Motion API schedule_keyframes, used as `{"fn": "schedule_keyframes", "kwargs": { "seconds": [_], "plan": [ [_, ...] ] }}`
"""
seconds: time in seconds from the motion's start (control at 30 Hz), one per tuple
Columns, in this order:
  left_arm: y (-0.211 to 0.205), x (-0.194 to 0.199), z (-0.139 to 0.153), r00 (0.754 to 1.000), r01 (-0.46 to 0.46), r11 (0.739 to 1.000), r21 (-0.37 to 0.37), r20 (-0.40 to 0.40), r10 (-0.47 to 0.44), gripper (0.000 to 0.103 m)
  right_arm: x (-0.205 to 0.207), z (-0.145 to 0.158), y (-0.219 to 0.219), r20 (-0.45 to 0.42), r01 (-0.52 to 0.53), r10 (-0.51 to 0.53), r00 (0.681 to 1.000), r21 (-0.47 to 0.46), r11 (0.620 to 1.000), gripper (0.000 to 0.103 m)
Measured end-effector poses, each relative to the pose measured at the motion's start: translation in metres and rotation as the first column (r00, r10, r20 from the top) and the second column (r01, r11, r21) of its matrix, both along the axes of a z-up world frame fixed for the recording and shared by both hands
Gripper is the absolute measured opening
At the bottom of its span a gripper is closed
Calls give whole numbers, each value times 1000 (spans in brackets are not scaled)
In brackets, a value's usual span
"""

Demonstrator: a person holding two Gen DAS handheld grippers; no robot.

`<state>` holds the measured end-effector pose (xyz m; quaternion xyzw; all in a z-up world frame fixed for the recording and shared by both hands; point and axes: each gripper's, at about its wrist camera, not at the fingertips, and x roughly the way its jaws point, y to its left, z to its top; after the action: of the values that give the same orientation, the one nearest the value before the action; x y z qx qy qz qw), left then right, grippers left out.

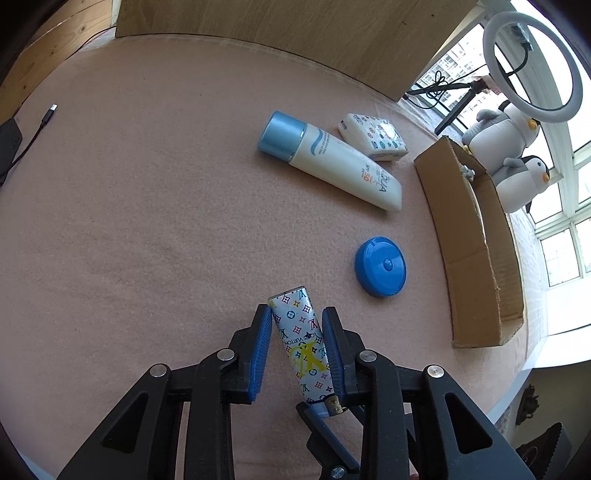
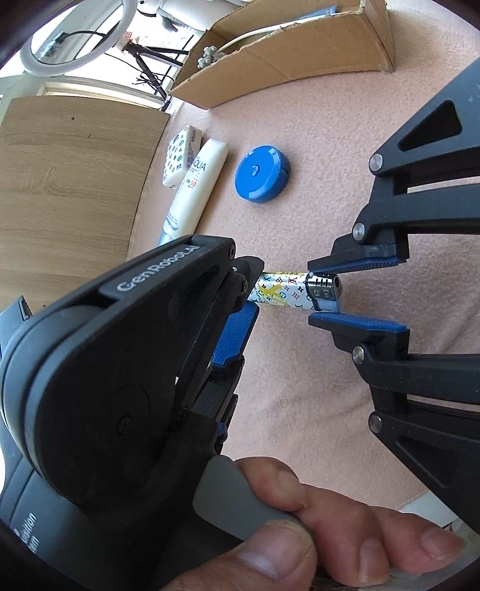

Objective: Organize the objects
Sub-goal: 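Carry the patterned lighter into the cardboard box with both tools and release it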

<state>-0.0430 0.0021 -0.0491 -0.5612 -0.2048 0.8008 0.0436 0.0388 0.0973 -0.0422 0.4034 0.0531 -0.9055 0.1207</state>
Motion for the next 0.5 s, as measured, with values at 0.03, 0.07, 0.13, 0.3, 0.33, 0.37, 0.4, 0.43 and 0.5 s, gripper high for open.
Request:
{"fn": "schedule_keyframes", "kwargs": {
  "seconds": [0.03,0.07,0.13,0.3,0.33,0.37,0.4,0.43,0.5],
  "plan": [
    [0,0,5,1000,1,1000,-1,-9,-1,30,0,3,1,-8,3,-3,1000,-2,1000,19],
    [1,0,10,1000,3,1000,-2,-19,-3,30,-1,7,3,-18,6,-7,1000,-4,1000,19],
    [2,1,22,999,9,1000,-7,-42,-9,30,-2,15,5,-37,14,-15,999,-10,1000,19],
    [9,-3,55,995,25,1000,-15,-101,-26,30,-7,38,15,-93,35,-37,995,-23,999,19],
    [12,-5,60,993,30,999,-17,-111,-32,30,-8,42,17,-103,40,-42,994,-25,999,19],
    [15,-6,65,992,35,999,-20,-121,-37,30,-9,45,19,-112,45,-47,993,-25,999,19],
    [19,-8,69,991,40,999,-22,-130,-43,30,-9,48,22,-120,50,-53,991,-27,998,19],
    [22,-10,74,989,47,999,-25,-138,-50,30,-10,51,25,-127,56,-59,990,-28,998,19],
    [30,-14,80,987,60,998,-27,-147,-63,30,-14,53,32,-138,70,-73,988,-26,997,19]
  ]
}}
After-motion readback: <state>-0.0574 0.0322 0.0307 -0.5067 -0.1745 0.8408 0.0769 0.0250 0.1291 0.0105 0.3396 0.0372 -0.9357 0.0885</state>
